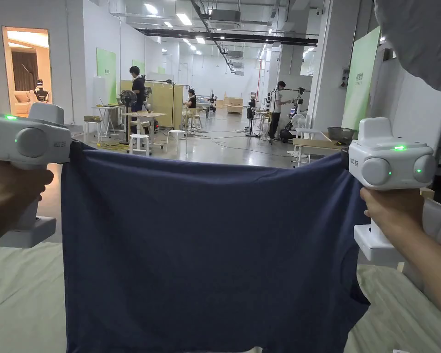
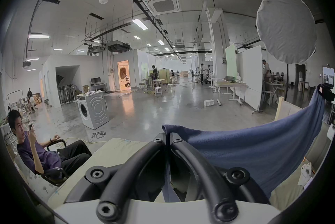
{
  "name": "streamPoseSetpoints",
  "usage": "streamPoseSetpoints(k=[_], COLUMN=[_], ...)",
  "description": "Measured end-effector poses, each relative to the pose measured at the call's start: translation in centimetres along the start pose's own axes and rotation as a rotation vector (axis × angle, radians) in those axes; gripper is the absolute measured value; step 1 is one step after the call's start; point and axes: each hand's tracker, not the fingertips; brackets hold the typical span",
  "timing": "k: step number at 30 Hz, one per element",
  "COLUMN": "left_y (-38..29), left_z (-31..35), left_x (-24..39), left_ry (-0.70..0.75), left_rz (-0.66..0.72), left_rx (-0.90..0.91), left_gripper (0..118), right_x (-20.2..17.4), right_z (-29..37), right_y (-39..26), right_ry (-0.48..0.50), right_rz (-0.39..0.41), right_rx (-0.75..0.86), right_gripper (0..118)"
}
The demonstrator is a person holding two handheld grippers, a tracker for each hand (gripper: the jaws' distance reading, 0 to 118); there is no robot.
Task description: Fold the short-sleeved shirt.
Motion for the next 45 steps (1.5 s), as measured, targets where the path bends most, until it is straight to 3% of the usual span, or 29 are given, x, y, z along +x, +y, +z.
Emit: streamPoseSetpoints(k=[12, 16, 22, 30, 45], left_y=[0.3, 0.8, 1.1, -0.4, -12.7], left_z=[-4.0, -4.9, -4.0, -1.1, 7.9], left_x=[1.1, 0.9, 0.6, -0.1, -1.9], left_ry=[-0.002, -0.001, -0.008, -0.025, -0.069], left_rz=[-0.01, -0.021, -0.012, 0.019, 0.035], left_rx=[-0.007, 0.006, 0.01, 0.03, -0.05], left_gripper=[4, 4, 4, 4, 4], right_x=[-0.4, -0.4, 0.2, 0.1, -0.2], right_z=[-4.9, -5.6, -4.9, -0.5, 10.2], right_y=[-0.5, -0.3, 0.6, 0.0, -9.2], right_ry=[-0.014, -0.018, -0.034, -0.029, 0.044], right_rz=[-0.017, 0.034, 0.024, 0.035, 0.034], right_rx=[-0.025, -0.004, 0.017, 0.032, -0.056], right_gripper=[3, 3, 3, 3, 3])
